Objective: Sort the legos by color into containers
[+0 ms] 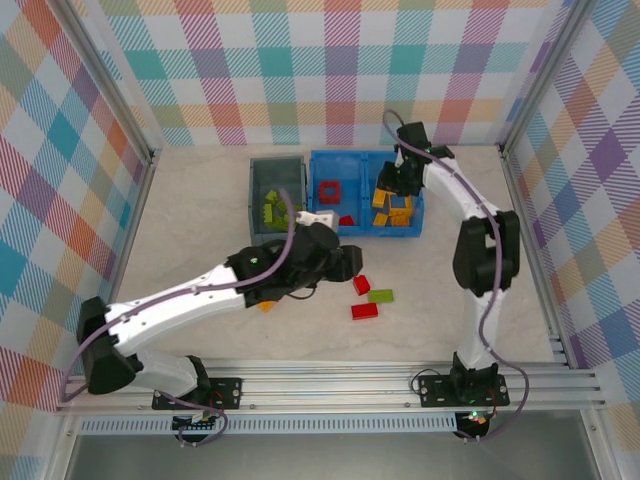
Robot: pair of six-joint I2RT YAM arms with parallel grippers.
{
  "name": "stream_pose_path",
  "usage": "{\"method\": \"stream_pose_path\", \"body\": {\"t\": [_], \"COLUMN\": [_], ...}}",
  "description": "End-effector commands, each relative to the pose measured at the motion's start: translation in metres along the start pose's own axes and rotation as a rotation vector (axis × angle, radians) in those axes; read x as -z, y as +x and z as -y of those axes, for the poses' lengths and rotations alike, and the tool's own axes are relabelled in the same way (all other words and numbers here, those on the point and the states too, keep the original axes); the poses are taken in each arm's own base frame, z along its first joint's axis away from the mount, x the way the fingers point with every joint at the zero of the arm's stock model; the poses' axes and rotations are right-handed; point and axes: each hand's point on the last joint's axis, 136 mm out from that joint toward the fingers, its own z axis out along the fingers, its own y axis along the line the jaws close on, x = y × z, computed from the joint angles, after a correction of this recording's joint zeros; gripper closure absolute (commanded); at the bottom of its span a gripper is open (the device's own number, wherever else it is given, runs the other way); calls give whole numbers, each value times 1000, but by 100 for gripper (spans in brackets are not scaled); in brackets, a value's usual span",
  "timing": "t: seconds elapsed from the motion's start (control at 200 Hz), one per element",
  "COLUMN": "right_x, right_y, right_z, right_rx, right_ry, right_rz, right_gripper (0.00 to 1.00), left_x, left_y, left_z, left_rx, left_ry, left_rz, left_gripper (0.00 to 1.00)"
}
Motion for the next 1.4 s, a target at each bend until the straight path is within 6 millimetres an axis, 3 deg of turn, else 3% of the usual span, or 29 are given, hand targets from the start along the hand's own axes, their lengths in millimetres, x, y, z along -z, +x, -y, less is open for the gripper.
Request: {"method": "stream_pose_path", "body": {"t": [0.0,0.13,0.25,0.345,0.43,0.565,0.76,0.875,0.975,1.055,1.16,1.295,1.395], "right_x": [-15,-33,-44,-46,-35,0,78,133,171,196,218,234,252], "right_y": [-5,-18,-22,-23,-26,-35,-41,-30,-1,36,100,187,236], "right_z": [-9,-6,-3,-4,-7,-14,-26,-34,-36,-33,-20,-23,-22], "right_rx": [8,-7,-40,-44,-37,-13,28,38,68,82,81,146,193], "right_ry": [-72,-66,-76,-86,-89,-98,-107,-123,-83,-59,-53,-221,-331], "right_rz": [-90,-110,-127,-132,-117,-46,84,176,231,255,256,213,182], "right_gripper": [76,75,69,51,40,34,48,53,54,53,51,38,29], "left_x": [-10,-31,-44,-48,-48,-43,-35,-33,-32,-37,-56,-91,-114], "left_y": [-18,-17,-17,-16,-13,-7,6,18,32,43,56,68,78], "left_z": [40,67,79,82,79,66,43,27,7,-10,-37,-47,-57], "left_rx": [-117,-215,-252,-257,-258,-245,-216,-210,-184,-117,55,222,298], "left_ry": [5,-35,-53,-46,-54,-77,-116,-144,-200,-235,-302,-324,-387], "left_rz": [87,77,66,58,47,41,20,-12,-54,-98,-178,-228,-267], "left_gripper": [37,37,37,37,37,37,40,41,40,36,32,30,28]}}
